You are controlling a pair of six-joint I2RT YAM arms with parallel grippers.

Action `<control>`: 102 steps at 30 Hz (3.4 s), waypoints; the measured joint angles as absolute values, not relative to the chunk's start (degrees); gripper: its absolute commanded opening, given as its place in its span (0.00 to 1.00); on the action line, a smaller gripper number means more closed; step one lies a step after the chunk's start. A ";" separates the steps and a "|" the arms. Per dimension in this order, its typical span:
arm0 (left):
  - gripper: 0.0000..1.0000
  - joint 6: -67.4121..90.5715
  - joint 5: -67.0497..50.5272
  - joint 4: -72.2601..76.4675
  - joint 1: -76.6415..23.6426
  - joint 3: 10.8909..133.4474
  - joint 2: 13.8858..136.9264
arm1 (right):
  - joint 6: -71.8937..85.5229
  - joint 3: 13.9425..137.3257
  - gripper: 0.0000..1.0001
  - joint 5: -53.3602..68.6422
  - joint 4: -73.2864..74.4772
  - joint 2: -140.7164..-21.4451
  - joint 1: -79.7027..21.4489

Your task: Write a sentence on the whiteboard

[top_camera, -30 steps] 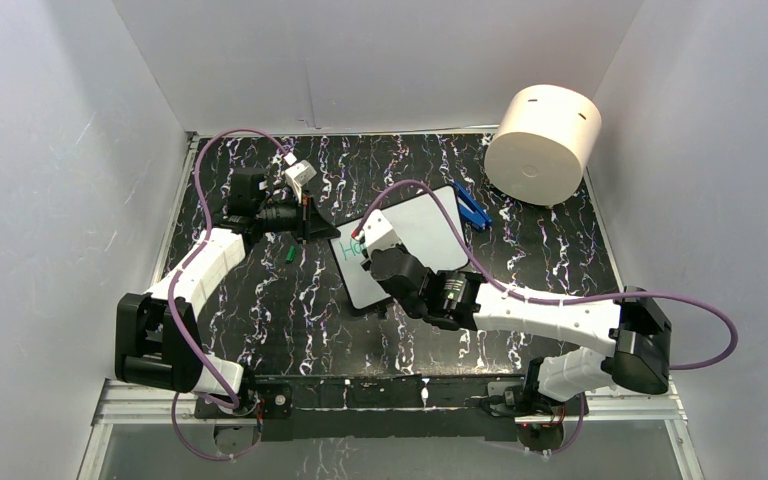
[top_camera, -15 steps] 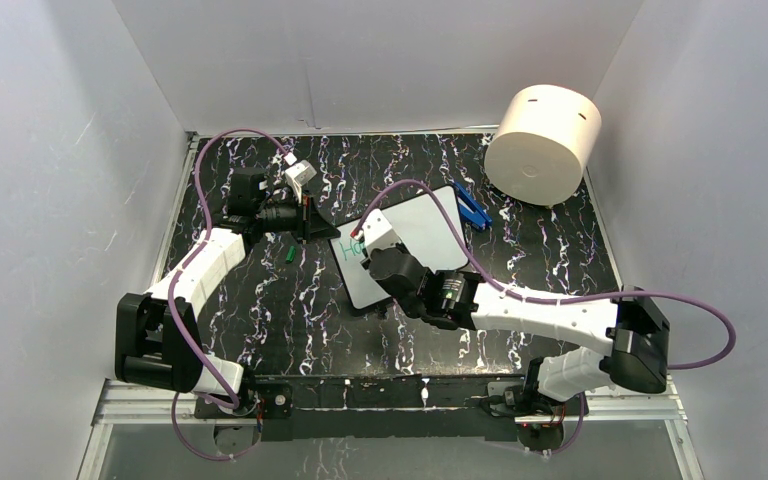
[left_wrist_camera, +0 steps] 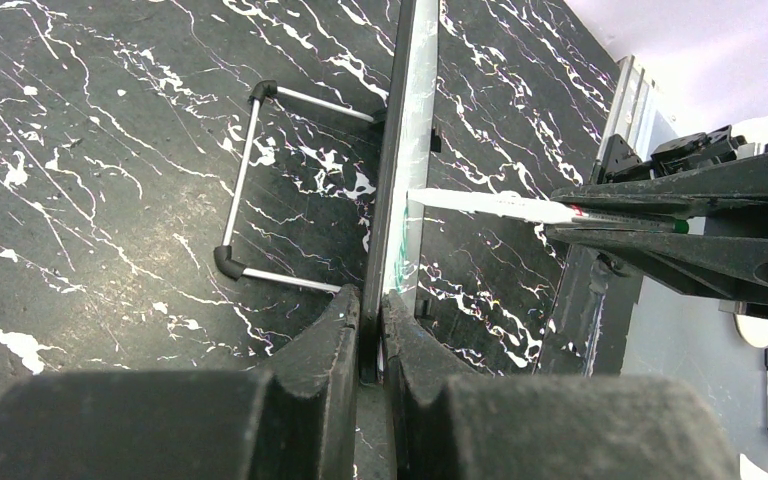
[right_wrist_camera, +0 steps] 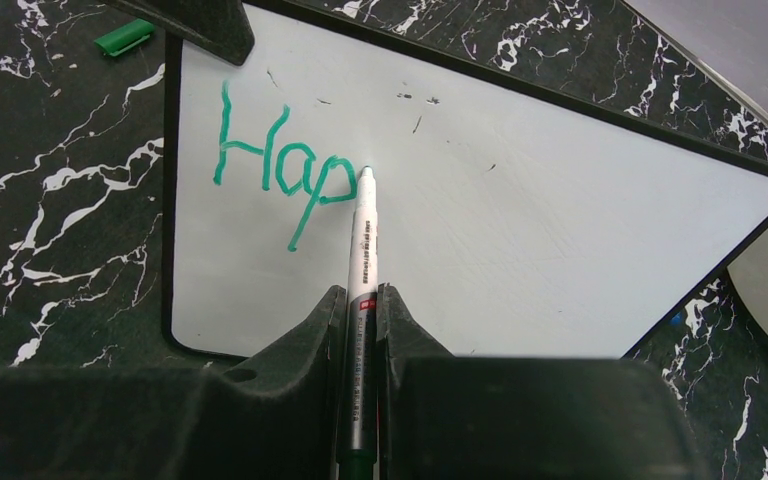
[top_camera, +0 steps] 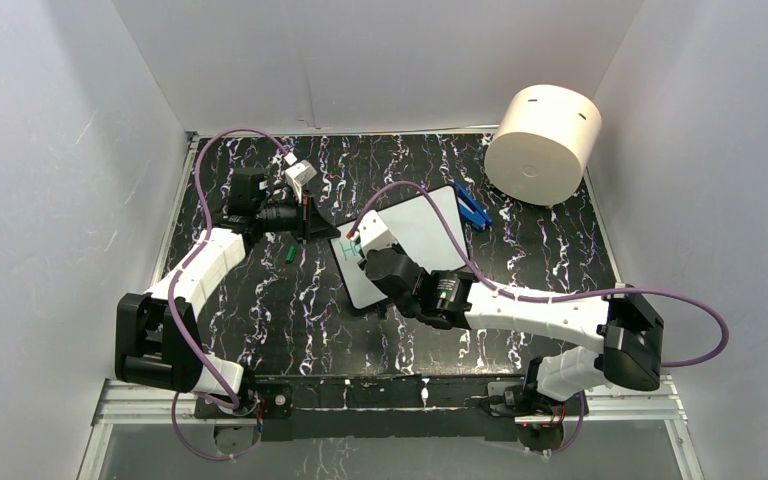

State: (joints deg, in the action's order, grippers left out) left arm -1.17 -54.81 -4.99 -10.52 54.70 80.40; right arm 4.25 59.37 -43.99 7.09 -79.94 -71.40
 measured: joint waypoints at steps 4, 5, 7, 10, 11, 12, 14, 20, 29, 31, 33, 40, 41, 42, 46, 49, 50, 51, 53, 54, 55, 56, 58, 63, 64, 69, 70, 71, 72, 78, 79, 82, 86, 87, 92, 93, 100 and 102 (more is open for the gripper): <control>0.00 -1.34 -54.76 -5.02 -10.52 54.70 80.40 | 4.23 59.37 0.00 -44.14 7.05 -79.99 -71.35; 0.00 -1.34 -54.76 -4.99 -10.52 54.70 80.40 | 4.23 59.37 0.00 -44.16 7.07 -79.99 -71.35; 0.00 -1.34 -54.74 -4.99 -10.52 54.70 80.40 | 4.27 59.37 0.00 -44.16 7.11 -79.99 -71.35; 0.00 -1.34 -54.74 -5.02 -10.52 54.70 80.40 | 4.56 59.44 0.00 -43.99 7.55 -79.99 -71.31; 0.00 -1.34 -54.72 -5.02 -10.52 54.70 80.40 | 4.75 59.46 0.00 -43.90 7.79 -80.01 -71.31; 0.00 -1.34 -54.68 -5.02 -10.52 54.70 80.40 | 4.93 59.46 0.00 -43.77 8.12 -80.01 -71.31; 0.00 -1.37 -54.63 -5.02 -10.52 54.70 80.40 | 5.74 59.48 0.00 -43.46 9.45 -80.01 -71.29; 0.00 -1.41 -54.57 -5.02 -10.52 54.72 80.42 | 7.64 59.48 0.00 -42.39 12.58 -80.01 -71.31; 0.00 -1.48 -54.61 -5.02 -10.52 54.72 80.47 | 9.74 59.48 0.00 -40.42 15.86 -80.01 -71.31; 0.00 -1.48 -54.63 -5.02 -10.52 54.78 80.51 | 10.00 59.48 0.00 -40.25 16.40 -80.01 -71.31; 0.00 -1.48 -54.63 -5.02 -10.52 54.81 80.53 | 10.35 59.48 0.00 -40.07 16.71 -80.01 -71.29; 0.00 -1.45 -54.68 -5.04 -10.52 54.87 80.60 | 10.28 59.44 0.00 -39.86 16.53 -79.61 -71.26; 0.00 -1.45 -54.68 -5.04 -10.55 54.89 80.60 | 10.15 59.35 0.00 -39.83 16.36 -79.31 -71.24; 0.00 -1.45 -54.68 -5.04 -10.55 54.89 80.60 | 9.98 59.22 0.00 -39.86 16.03 -78.87 -71.24; 0.00 -1.45 -54.68 -5.04 -10.57 54.92 80.60 | 8.73 59.11 0.00 -40.38 14.13 -76.75 -71.24; 0.00 -1.48 -54.68 -5.06 -10.57 54.92 80.60 | 7.57 59.11 0.00 -41.10 12.29 -76.18 -71.24; 0.00 -1.45 -54.68 -5.04 -10.59 54.92 80.60 | 7.18 59.11 0.00 -41.28 11.79 -76.20 -71.24; 0.00 -1.45 -54.68 -5.04 -10.57 54.92 80.60 | 6.81 59.11 0.00 -41.52 11.53 -76.23 -71.24; 0.00 -1.48 -54.68 -5.06 -10.57 54.92 80.60 | 6.13 59.11 0.00 -41.89 10.90 -76.27 -71.24; 0.00 -1.45 -54.68 -5.06 -10.57 54.92 80.60 | 5.80 59.13 0.00 -42.02 10.37 -76.36 -71.24; 0.00 -1.45 -54.68 -5.06 -10.57 54.92 80.60 | 5.58 59.13 0.00 -42.06 9.96 -76.53 -71.24; 0.00 -1.48 -54.68 -5.06 -10.57 54.92 80.60 | 5.34 59.13 0.00 -42.09 9.65 -76.75 -71.20; 0.00 -1.48 -54.68 -5.06 -10.59 54.92 80.60 | 4.80 59.13 0.00 -42.09 8.97 -77.30 -71.20; 0.00 -1.48 -54.68 -5.06 -10.59 54.92 80.60 | 4.21 59.13 0.00 -42.06 8.71 -78.65 -71.20; 0.00 -1.48 -54.70 -5.06 -10.59 54.92 80.60 | 4.21 59.13 0.00 -42.09 8.62 -78.89 -71.20; 0.00 -1.48 -54.68 -5.06 -10.59 54.92 80.60 | 4.05 59.13 0.00 -42.41 8.19 -79.61 -71.20; 0.00 -1.48 -54.68 -5.06 -10.59 54.92 80.62 | 4.01 59.13 0.00 -42.59 7.97 -79.66 -71.22; 0.00 -1.48 -54.68 -5.06 -10.59 54.92 80.62 | 3.90 59.13 0.00 -42.78 7.60 -79.66 -71.22; 0.00 -1.48 -54.70 -5.06 -10.57 54.92 80.62 | 3.79 59.13 0.00 -43.05 7.27 -79.68 -71.22; 0.00 -1.48 -54.74 -5.06 -10.59 54.92 80.66 | 2.85 59.13 0.00 -44.31 5.87 -79.68 -71.20; 0.00 -1.48 -54.74 -5.06 -10.59 54.92 80.66 | 2.72 59.13 0.00 -44.62 5.78 -79.68 -71.16; 0.00 -1.48 -54.76 -5.06 -10.59 54.92 80.66 | 2.66 59.13 0.00 -45.15 5.82 -79.70 -70.98; 0.00 -1.48 -54.74 -5.06 -10.59 54.92 80.66 | 2.79 59.13 0.00 -46.02 6.31 -79.77 -70.91; 0.00 -1.48 -54.74 -5.06 -10.57 54.92 80.66 | 2.85 59.13 0.00 -46.19 6.66 -79.77 -70.91; 0.00 -1.48 -54.74 -5.04 -10.59 54.92 80.68 | 3.70 59.13 0.00 -46.37 8.03 -79.77 -70.89; 0.00 -1.48 -54.74 -5.04 -10.57 54.92 80.71 | 3.99 59.13 0.00 -46.37 8.45 -79.77 -70.89; 0.00 -1.48 -54.72 -5.04 -10.57 54.94 80.71 | 5.37 59.27 0.00 -46.00 10.94 -79.77 -70.89; 0.00 -1.48 -54.72 -5.04 -10.59 54.94 80.71 | 5.82 59.46 0.00 -45.71 11.62 -79.79 -70.89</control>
State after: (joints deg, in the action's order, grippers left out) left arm -1.48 -54.72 -5.04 -10.59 54.94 80.71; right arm 5.82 59.46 -45.71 11.62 -79.79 -70.89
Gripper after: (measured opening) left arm 0.083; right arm 0.207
